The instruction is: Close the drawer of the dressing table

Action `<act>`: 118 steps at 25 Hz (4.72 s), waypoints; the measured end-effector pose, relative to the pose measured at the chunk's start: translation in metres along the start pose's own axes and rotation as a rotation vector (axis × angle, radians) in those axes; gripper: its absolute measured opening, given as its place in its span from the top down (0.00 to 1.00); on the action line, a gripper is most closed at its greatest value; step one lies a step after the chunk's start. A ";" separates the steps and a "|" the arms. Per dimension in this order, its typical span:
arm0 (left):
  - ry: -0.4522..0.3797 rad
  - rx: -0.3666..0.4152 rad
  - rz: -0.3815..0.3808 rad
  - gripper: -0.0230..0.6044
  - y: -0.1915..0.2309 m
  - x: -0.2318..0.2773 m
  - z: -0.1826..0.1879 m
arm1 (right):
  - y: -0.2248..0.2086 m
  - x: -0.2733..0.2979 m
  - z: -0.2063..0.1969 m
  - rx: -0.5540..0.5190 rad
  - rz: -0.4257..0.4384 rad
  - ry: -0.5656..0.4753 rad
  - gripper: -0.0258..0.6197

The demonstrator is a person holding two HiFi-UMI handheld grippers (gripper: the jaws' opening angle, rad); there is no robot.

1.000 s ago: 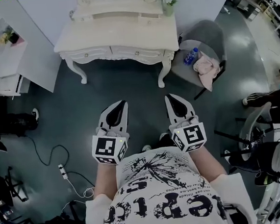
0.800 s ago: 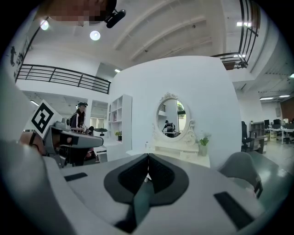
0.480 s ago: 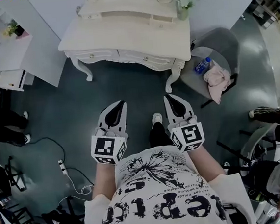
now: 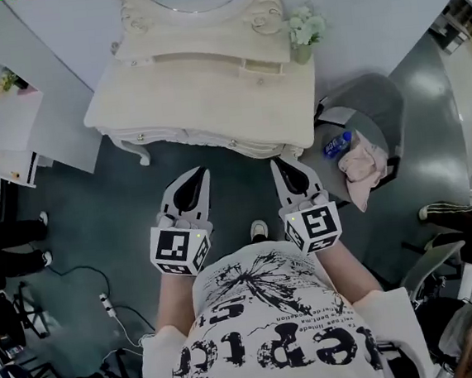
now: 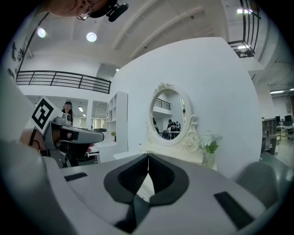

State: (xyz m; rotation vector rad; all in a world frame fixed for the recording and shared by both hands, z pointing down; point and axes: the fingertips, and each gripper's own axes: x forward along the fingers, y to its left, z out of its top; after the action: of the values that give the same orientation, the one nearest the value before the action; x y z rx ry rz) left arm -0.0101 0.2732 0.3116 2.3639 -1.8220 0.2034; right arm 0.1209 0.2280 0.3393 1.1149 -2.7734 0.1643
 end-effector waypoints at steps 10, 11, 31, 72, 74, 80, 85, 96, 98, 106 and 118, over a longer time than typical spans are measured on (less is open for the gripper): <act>0.035 -0.014 -0.065 0.93 0.024 0.108 0.003 | -0.084 0.065 -0.006 0.025 -0.081 0.042 0.93; 0.038 -0.015 -0.074 0.93 0.030 0.118 0.003 | -0.089 0.074 -0.007 0.027 -0.090 0.047 0.93; 0.088 0.045 -0.397 0.93 0.192 0.334 0.034 | -0.186 0.271 -0.008 0.148 -0.453 0.113 0.93; 0.249 -0.047 -0.390 0.93 0.209 0.392 -0.076 | -0.242 0.352 -0.195 0.361 -0.469 0.528 0.79; 0.251 -0.045 -0.389 0.93 0.210 0.392 -0.075 | -0.243 0.355 -0.194 0.364 -0.465 0.528 0.79; 0.256 -0.038 -0.386 0.93 0.212 0.395 -0.074 | -0.252 0.362 -0.193 0.364 -0.472 0.531 0.79; 0.255 -0.046 -0.376 0.93 0.212 0.398 -0.073 | -0.263 0.371 -0.189 0.357 -0.459 0.524 0.79; 0.271 -0.037 -0.372 0.93 0.204 0.402 -0.074 | -0.283 0.392 -0.183 0.354 -0.445 0.520 0.79; 0.278 -0.037 -0.365 0.93 0.206 0.401 -0.076 | -0.286 0.395 -0.183 0.354 -0.445 0.518 0.79; 0.273 -0.046 -0.332 0.93 0.214 0.404 -0.075 | -0.294 0.403 -0.182 0.341 -0.433 0.524 0.79; 0.249 -0.023 -0.345 0.93 0.204 0.409 -0.060 | -0.285 0.391 -0.172 0.307 -0.427 0.566 0.77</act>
State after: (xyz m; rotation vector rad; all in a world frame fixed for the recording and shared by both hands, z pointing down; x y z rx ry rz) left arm -0.1054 -0.1531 0.4584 2.4587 -1.2806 0.4083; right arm 0.0562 -0.2152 0.5915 1.4278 -2.0116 0.7402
